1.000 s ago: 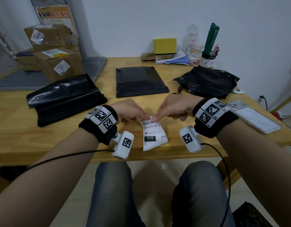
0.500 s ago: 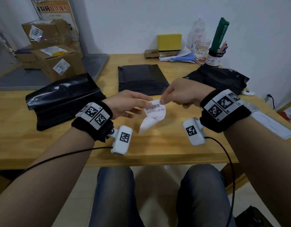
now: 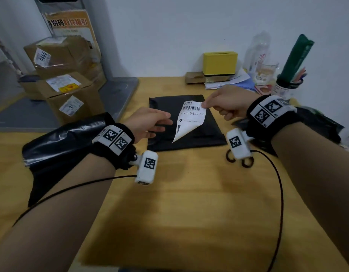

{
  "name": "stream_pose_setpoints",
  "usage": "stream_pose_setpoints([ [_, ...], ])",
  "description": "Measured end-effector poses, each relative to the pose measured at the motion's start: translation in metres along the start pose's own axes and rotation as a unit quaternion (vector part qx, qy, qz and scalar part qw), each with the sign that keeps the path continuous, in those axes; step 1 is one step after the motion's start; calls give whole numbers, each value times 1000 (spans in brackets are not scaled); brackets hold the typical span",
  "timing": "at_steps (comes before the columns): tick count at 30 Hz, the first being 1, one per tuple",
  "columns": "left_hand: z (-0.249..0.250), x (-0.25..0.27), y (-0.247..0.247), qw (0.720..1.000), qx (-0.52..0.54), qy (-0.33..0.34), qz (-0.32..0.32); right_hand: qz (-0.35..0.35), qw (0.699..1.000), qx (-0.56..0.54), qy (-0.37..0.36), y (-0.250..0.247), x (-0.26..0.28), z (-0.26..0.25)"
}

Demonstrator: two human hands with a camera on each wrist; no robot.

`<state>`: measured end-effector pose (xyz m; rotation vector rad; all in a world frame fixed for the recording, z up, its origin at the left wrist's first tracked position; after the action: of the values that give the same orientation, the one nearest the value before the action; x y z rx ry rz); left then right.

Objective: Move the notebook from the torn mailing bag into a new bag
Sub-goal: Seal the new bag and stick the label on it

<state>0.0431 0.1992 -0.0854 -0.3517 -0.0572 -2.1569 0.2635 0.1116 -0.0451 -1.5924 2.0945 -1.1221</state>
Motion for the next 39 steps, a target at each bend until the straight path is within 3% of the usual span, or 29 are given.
stream_pose_setpoints([
  [5,7,-55,1,999,-2,32,-19,-38,999,-14,14,-2,-68,-3],
  [9,14,-92,-10,997,-28,74,13,-86,996,3,38,8,-110,-3],
  [15,12,-126,-18,995,-47,72,49,-117,992,20,51,22,-149,0],
  [27,6,-162,-19,994,-85,1,67,-115,990,69,52,31,-196,3],
  [39,1,-171,-21,991,-104,-20,86,-86,982,169,0,40,-195,3],
])
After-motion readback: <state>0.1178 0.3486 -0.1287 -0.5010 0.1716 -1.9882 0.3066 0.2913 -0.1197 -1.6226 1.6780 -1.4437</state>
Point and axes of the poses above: each hand's wrist, its own x-axis away from the middle knuckle, its own y-axis out of the palm, z = x × y, the point moved 9 cm from there along -x, towards the middle knuckle, and after that the axes turned 13 degrees about x, right-handed, at the moved point
